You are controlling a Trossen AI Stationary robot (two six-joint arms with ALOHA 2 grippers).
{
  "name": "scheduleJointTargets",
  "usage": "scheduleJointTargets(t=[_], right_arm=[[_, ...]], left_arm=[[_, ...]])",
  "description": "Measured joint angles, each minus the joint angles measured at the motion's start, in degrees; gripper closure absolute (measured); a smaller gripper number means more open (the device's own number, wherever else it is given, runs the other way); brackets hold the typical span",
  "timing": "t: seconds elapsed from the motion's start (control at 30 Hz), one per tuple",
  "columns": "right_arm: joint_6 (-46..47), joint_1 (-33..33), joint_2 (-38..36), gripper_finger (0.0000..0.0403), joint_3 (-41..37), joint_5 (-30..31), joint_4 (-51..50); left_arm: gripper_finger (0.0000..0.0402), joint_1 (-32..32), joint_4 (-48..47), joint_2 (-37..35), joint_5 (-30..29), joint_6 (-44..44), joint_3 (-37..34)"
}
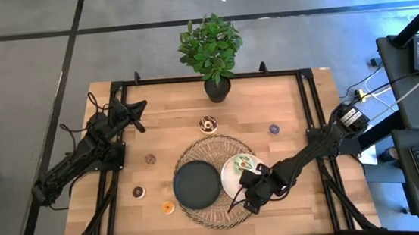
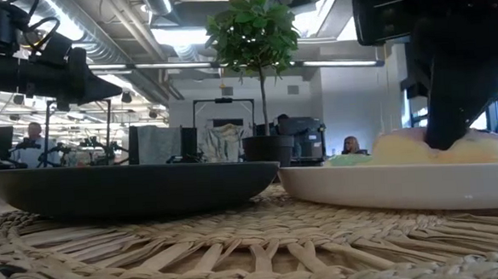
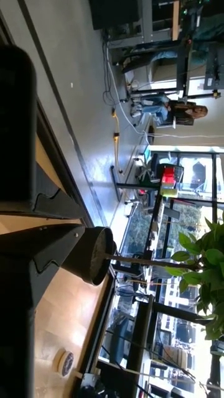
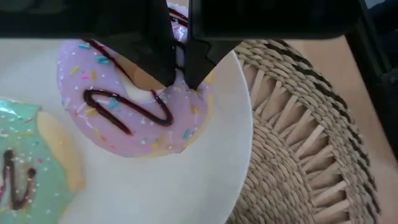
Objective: Pick & Place donuts
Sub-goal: Put the large purple donut on the white plate
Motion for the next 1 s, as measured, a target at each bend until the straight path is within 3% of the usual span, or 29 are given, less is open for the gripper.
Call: scheduleJointTargets(t=[0.27,0.7,1.0], right_arm=[[-0.3,0.0,0.0,0.0367,0.0,0.0,1.2],[-1.3,-0.8,-0.1,0.0279,0.0,-1.2,0.2],[-1.3,-2.0,-3.0,0.0272,0.0,-1.7,-1.3]], left_arm=[[0.0382,0.0,0.0,0.0,0.0,0.0,0.0],[0.0382,0.0,0.0,0.0,0.0,0.0,0.0],[0.0382,0.0,0.0,0.0,0.0,0.0,0.0]])
